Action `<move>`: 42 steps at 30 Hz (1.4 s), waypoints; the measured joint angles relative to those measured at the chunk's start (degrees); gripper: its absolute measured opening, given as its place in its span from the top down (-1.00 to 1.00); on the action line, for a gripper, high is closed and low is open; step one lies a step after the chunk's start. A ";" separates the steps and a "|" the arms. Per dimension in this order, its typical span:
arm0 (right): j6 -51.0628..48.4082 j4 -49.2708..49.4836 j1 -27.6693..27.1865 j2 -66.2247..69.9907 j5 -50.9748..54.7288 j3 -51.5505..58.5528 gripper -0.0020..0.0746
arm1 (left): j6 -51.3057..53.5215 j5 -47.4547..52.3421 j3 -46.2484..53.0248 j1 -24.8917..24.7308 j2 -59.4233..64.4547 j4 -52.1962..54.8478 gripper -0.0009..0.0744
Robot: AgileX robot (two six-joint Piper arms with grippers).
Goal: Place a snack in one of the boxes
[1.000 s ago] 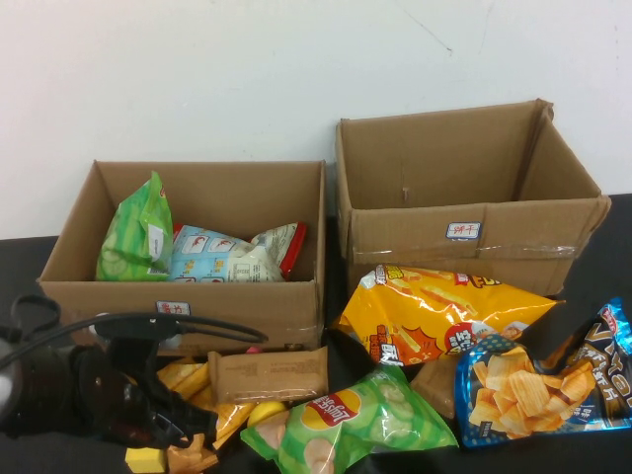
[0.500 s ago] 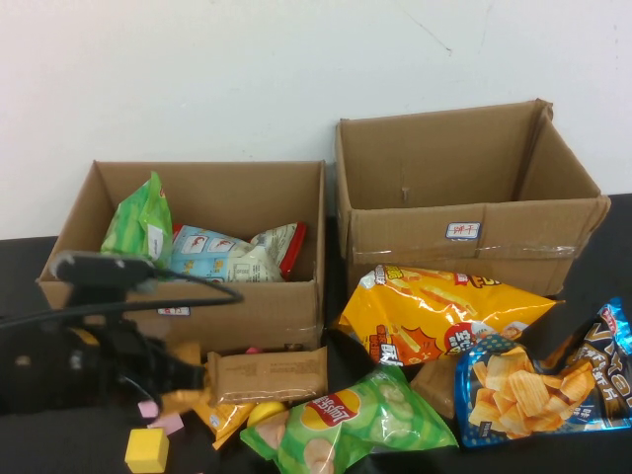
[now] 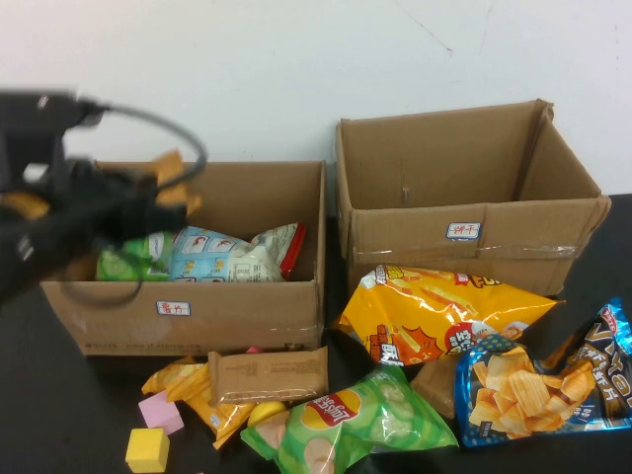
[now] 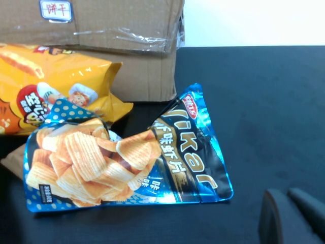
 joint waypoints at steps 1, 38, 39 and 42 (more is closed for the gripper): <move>0.00 0.00 0.00 0.00 0.00 0.00 0.95 | 0.00 -1.29 -1.68 0.00 2.27 0.00 0.97; 0.00 0.00 0.00 0.00 0.00 0.00 0.95 | 4.74 21.43 8.86 0.14 -24.65 6.65 0.98; 0.00 0.00 0.00 0.00 0.00 0.00 0.95 | 4.83 22.18 8.98 0.14 -25.33 7.53 0.98; 0.00 0.00 0.00 0.00 0.00 0.00 0.95 | 4.83 24.20 8.98 0.17 -28.22 10.55 0.98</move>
